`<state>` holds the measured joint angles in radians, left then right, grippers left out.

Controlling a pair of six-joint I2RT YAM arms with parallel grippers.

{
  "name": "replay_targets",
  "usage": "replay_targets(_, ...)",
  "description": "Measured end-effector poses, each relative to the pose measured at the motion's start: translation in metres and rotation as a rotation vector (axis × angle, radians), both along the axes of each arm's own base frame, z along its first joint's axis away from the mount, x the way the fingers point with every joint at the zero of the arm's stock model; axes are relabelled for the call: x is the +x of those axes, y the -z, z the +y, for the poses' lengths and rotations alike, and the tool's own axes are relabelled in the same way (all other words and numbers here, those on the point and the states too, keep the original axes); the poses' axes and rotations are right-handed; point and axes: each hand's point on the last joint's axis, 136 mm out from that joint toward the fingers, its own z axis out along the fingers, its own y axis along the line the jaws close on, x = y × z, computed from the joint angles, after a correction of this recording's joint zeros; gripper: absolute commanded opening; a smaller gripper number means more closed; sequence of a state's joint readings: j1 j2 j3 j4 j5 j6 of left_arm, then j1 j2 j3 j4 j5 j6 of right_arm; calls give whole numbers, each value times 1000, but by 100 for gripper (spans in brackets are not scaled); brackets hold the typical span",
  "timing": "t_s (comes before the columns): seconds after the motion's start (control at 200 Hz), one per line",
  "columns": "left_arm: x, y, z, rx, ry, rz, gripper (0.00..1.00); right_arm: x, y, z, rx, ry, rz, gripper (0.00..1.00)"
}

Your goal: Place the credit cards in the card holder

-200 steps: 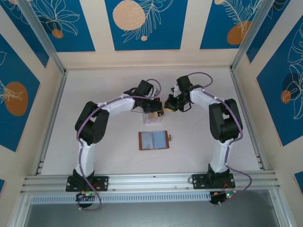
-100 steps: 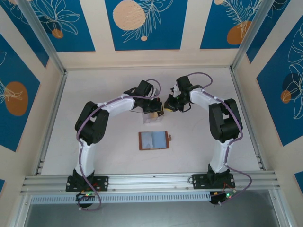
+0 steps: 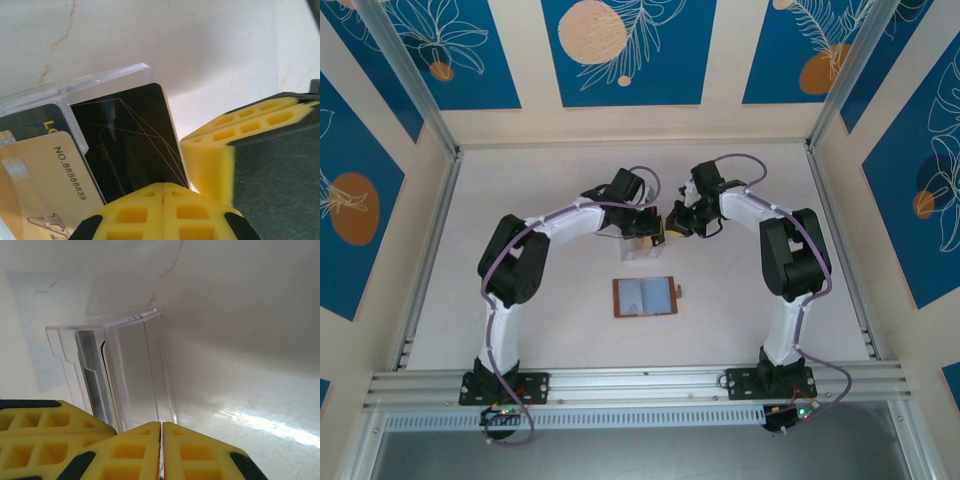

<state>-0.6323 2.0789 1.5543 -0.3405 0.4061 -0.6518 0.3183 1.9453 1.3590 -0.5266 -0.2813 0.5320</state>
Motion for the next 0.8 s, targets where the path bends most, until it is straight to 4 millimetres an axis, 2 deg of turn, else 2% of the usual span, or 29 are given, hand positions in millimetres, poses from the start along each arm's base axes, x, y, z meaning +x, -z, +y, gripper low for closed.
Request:
replay_targets(0.215, -1, -5, -6, 2, 7, -11, 0, -2, 3, 2, 1, -5, 10, 13)
replay_targets(0.535, -2, -5, -3, 7, 2, -10, 1, -2, 3, 2, 3, -6, 11, 13)
replay_targets(0.8, -4, -16, 0, 3, 3, -29, 0, -2, 3, 2, 4, -6, 11, 13)
